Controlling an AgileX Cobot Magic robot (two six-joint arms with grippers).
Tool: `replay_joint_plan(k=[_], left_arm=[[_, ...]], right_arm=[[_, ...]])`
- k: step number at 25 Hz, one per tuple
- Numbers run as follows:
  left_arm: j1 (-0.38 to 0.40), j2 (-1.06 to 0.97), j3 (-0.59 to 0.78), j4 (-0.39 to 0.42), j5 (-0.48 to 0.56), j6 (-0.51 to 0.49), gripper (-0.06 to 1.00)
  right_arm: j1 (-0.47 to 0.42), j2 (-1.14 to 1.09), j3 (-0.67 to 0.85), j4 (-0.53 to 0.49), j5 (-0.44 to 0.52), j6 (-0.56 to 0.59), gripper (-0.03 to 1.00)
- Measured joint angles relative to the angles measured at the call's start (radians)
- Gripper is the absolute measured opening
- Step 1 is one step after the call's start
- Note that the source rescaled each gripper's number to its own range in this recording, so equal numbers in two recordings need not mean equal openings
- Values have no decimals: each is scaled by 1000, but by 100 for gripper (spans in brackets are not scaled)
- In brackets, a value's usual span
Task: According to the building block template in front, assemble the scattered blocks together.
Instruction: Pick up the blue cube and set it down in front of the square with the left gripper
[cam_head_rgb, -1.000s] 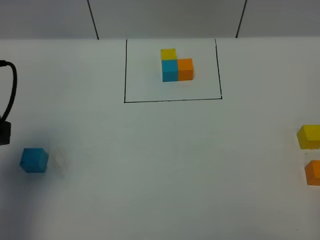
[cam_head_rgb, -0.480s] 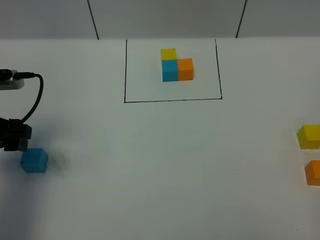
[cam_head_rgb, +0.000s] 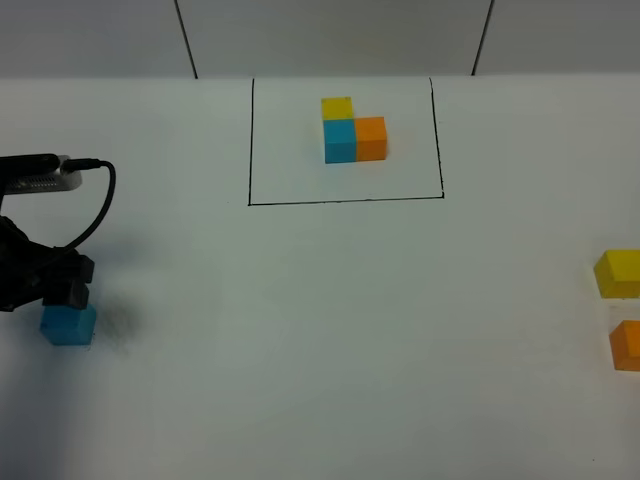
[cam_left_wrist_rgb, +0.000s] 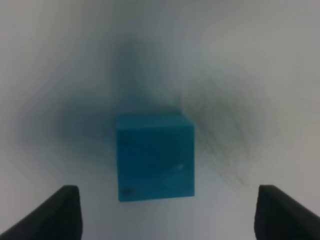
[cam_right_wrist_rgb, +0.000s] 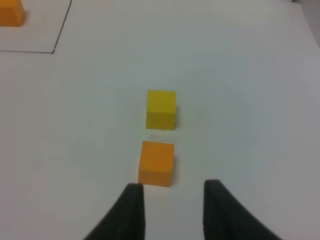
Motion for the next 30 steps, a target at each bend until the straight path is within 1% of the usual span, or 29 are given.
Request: replay_joint_plan(k=[10,12,15,18,23,30], left_arm=[[0,16,0,9,-8,7,63],[0,16,0,9,-8,7,68],[0,16,0,9,-8,7,79],[0,16,0,9,-13,8,85],[0,17,0,9,-42,8,87],[0,40,-1,9,-59,8,87]], right_arm=[[0,0,0,0,0,0,0],[0,0,0,0,0,0,0],[0,0,0,0,0,0,0],[0,0,0,0,0,0,0],[0,0,0,0,0,0,0],[0,0,0,0,0,0,0]])
